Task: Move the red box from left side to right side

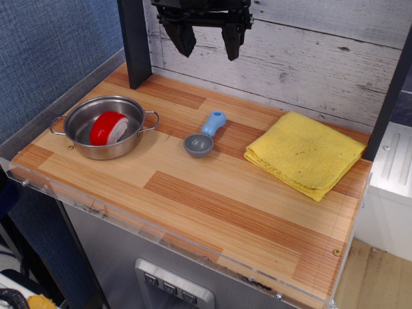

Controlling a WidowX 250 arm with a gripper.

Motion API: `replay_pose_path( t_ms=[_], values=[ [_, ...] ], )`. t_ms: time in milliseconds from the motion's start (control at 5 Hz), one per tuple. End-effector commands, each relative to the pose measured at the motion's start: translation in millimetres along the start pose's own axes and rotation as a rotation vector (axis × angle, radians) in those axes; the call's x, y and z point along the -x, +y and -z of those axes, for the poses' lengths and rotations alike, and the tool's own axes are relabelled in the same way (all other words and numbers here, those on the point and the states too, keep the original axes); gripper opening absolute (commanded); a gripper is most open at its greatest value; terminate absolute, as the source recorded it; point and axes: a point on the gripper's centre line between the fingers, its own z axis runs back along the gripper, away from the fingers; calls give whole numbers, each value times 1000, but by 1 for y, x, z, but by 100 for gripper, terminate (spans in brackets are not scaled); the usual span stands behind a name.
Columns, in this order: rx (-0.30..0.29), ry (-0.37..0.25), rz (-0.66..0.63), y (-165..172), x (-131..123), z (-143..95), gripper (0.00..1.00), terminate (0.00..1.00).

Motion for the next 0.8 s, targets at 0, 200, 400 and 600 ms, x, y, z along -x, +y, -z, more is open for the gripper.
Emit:
replay_pose_path(
  t_ms=[0,200,400,600],
  values=[
    [0,0,0,0,0,0,100,0],
    [1,-13,-61,25,4,-4,100,0],
    [-31,-20,-109,46,10,-5,100,0],
    [-90,-13,-129,74,18,-5,100,0]
  ],
)
